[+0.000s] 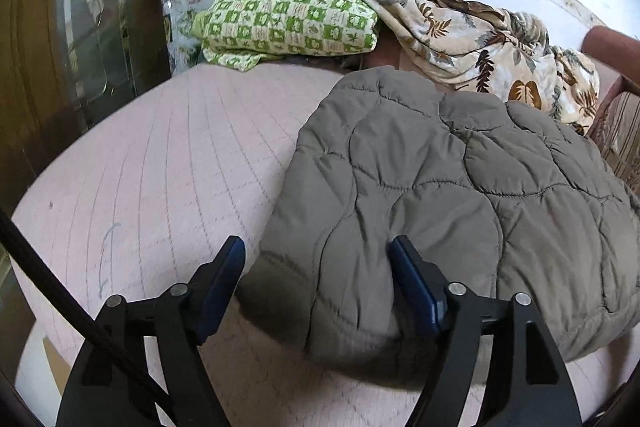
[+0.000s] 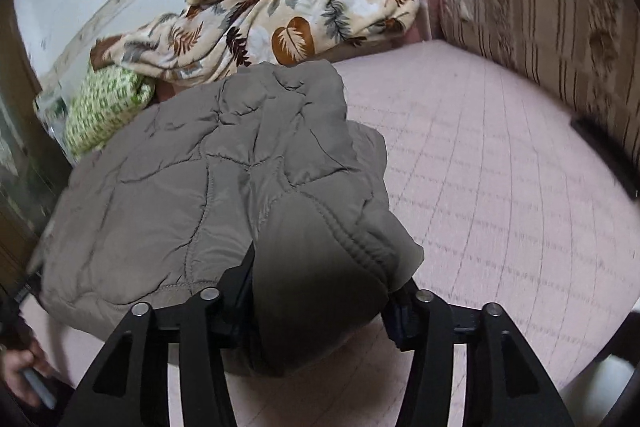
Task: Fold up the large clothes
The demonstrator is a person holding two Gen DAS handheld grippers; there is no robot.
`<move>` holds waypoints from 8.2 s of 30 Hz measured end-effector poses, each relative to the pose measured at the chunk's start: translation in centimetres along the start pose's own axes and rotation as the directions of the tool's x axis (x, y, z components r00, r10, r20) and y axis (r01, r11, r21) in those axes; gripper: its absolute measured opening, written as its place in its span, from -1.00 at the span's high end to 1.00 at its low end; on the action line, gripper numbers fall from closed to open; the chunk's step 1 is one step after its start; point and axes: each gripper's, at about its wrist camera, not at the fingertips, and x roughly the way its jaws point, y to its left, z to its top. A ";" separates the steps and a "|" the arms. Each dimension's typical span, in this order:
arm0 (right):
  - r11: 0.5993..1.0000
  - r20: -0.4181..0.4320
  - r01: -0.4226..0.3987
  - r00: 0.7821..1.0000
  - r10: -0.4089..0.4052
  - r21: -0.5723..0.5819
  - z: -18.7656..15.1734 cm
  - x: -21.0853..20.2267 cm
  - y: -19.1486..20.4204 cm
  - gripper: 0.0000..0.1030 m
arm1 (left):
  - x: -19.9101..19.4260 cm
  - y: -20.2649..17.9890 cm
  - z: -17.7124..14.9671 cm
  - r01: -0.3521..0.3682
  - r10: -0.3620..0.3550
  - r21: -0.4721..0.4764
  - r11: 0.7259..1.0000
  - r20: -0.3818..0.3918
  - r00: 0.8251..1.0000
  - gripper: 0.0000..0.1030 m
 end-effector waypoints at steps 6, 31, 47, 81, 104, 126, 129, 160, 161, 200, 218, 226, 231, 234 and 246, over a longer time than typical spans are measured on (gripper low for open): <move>0.999 0.018 -0.015 1.000 0.014 0.037 -1.8 -3.7 -1.0 -0.24 | -3.2 0.6 -1.3 0.013 -0.013 -0.005 1.000 0.017 1.000 -0.50; 0.979 0.081 0.100 0.993 -0.087 -0.175 1.9 -2.1 3.6 -0.36 | 0.0 -1.4 0.2 -0.005 0.008 0.100 0.995 -0.036 0.999 -0.59; 0.998 -0.005 0.019 1.000 -0.019 0.056 1.9 -0.6 -2.9 -0.37 | -1.0 0.5 1.2 0.028 -0.028 -0.007 1.000 -0.010 1.000 -0.74; 0.998 -0.145 0.067 0.987 -0.064 0.016 13.1 18.0 0.8 -0.40 | 19.3 -4.2 12.1 0.103 -0.116 -0.055 0.993 -0.318 0.941 -0.96; 0.949 0.024 -0.088 0.995 0.100 -0.303 5.0 3.8 12.3 -0.53 | 1.4 -11.8 5.3 0.204 -0.193 0.159 0.966 -0.080 0.978 -0.87; 0.923 -0.004 -0.039 0.999 0.040 -0.383 1.1 5.6 14.0 -0.66 | 2.3 -12.5 1.8 0.138 -0.129 0.191 0.972 -0.056 0.990 -0.94; 0.924 0.054 -0.022 0.997 0.046 -0.383 1.1 3.1 13.8 -0.66 | 1.1 -12.2 1.6 0.135 -0.129 0.186 0.973 -0.045 0.991 -0.94; 0.971 -0.060 0.015 0.998 -0.030 -0.239 -2.7 4.0 7.0 -0.75 | -1.0 -10.8 -1.6 0.140 -0.127 0.209 0.968 -0.072 0.989 -0.95; 0.970 -0.059 0.015 0.998 -0.030 -0.243 -2.7 4.1 7.0 -0.75 | -1.0 -10.8 -1.7 0.140 -0.127 0.211 0.968 -0.072 0.989 -0.96; 0.958 0.158 0.076 0.987 -0.033 -0.275 -3.8 -2.3 7.8 -0.82 | -4.1 -5.1 -1.6 0.088 -0.089 0.087 0.992 0.008 0.996 -0.96; 0.954 0.132 0.071 0.991 -0.034 -0.291 -3.9 -1.2 9.2 -0.82 | -3.6 -8.6 -1.6 -0.122 0.121 0.153 0.981 0.020 0.992 -0.96; 0.950 0.101 0.070 0.994 -0.041 -0.304 -4.1 -0.5 9.5 -0.83 | -3.5 -9.2 -1.6 -0.156 0.154 0.191 0.969 0.026 0.988 -0.96; 0.950 0.103 0.077 0.994 -0.047 -0.302 -4.1 -0.6 9.6 -0.84 | -3.3 -9.2 -1.7 -0.162 0.161 0.193 0.968 0.025 0.987 -0.96; 0.957 0.114 0.099 0.991 -0.070 -0.272 -3.8 -0.6 8.8 -0.84 | -3.2 -9.4 -1.8 -0.166 0.164 0.201 0.966 0.026 0.986 -0.96; 0.965 0.024 0.112 0.994 -0.109 -0.238 -3.9 1.2 7.4 -0.99 | -2.9 -9.3 -1.8 -0.156 0.158 0.209 0.965 0.010 0.987 -0.96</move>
